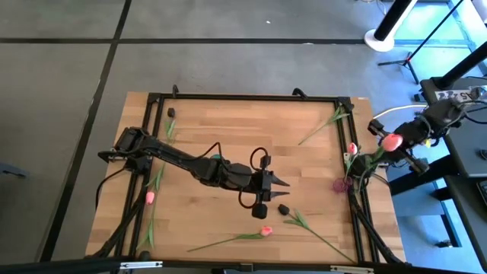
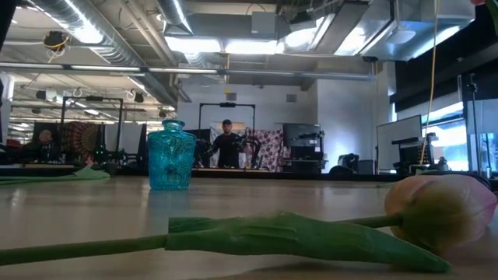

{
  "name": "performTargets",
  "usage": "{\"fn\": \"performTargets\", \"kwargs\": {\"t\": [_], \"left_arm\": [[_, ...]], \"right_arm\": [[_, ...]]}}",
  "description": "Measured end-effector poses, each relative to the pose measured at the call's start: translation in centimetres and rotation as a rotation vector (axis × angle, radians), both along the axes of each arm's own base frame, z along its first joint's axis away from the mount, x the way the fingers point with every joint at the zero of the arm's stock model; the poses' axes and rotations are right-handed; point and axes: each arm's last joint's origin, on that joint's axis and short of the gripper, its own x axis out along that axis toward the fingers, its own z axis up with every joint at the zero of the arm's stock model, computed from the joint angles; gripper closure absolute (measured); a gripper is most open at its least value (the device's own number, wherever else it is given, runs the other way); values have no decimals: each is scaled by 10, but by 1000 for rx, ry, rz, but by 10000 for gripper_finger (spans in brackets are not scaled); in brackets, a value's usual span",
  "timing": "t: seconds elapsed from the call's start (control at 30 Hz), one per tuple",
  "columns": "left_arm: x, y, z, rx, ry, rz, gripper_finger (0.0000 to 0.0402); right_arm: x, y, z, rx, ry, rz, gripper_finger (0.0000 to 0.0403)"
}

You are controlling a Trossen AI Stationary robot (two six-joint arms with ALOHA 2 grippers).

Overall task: Sort flowers into vase by color
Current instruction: Put the pink tulip into the purple vase

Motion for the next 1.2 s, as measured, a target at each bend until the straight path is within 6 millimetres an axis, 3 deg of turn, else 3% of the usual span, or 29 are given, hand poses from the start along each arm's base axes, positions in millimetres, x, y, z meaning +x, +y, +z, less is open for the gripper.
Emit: {"fn": "performTargets", "kwargs": {"t": [0.13, 0.37, 0.73, 1.0, 1.2], "left_arm": [[0, -2, 0, -1, 1, -4, 305], [-1, -5, 0, -7, 1, -10, 305], [-1, -5, 0, -24, 0, 11, 305], [-1, -4, 0, -24, -2, 39, 305], [-1, -6, 0, -15, -3, -21, 305]], "right_arm": [[-3, -1, -19, -151, 104, 62, 400], [-14, -7, -30, -189, -56, 79, 400], [-38, -23, -58, -222, -168, 33, 399], [-39, -25, -76, -204, -141, 0, 398], [-29, -20, -97, -159, -8, -57, 382]]}}
